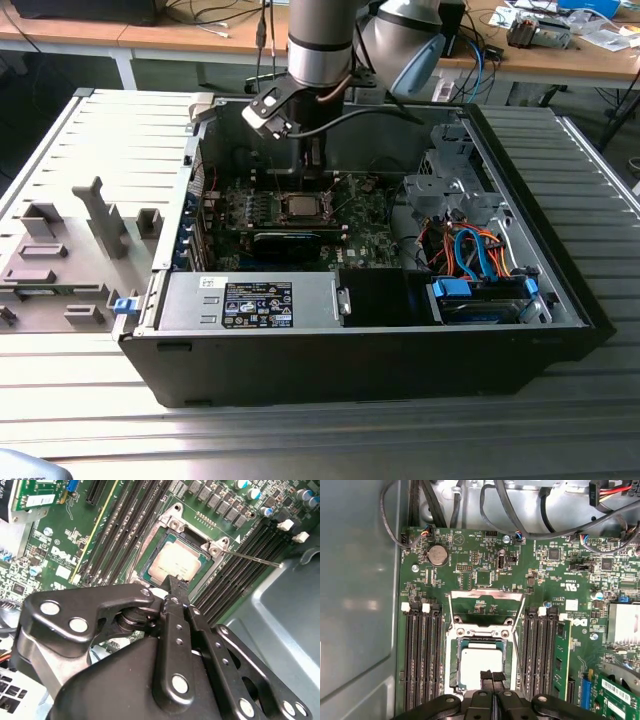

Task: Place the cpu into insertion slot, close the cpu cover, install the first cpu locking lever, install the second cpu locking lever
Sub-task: 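Place the cpu into insertion slot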

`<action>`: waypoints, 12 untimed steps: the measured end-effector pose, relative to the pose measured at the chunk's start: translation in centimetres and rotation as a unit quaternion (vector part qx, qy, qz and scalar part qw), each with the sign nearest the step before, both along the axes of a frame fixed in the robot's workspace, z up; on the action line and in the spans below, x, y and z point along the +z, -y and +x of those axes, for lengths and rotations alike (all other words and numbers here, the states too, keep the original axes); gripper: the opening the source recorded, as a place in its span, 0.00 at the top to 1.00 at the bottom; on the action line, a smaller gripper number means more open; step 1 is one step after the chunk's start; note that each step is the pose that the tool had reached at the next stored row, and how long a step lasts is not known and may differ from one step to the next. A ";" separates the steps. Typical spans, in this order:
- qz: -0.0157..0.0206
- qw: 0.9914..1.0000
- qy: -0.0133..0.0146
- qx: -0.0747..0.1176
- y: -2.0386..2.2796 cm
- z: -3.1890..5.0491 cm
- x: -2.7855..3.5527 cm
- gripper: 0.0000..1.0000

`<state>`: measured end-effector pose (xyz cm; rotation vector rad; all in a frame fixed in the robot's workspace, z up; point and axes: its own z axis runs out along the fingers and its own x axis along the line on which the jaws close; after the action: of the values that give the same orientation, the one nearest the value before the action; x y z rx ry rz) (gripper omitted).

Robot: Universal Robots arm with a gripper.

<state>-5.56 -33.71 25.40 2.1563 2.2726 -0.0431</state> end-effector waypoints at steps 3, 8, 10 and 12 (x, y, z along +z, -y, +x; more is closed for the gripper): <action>0.000 1.000 0.000 0.000 0.00 0.00 0.29 0.89; 0.000 1.000 0.000 0.000 0.00 0.00 0.97 0.89; 0.000 1.000 0.000 0.000 0.00 0.00 1.25 0.89; 0.000 1.000 0.000 0.000 0.00 0.00 1.75 0.89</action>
<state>-5.56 -33.71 27.15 2.1563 2.2726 -0.0429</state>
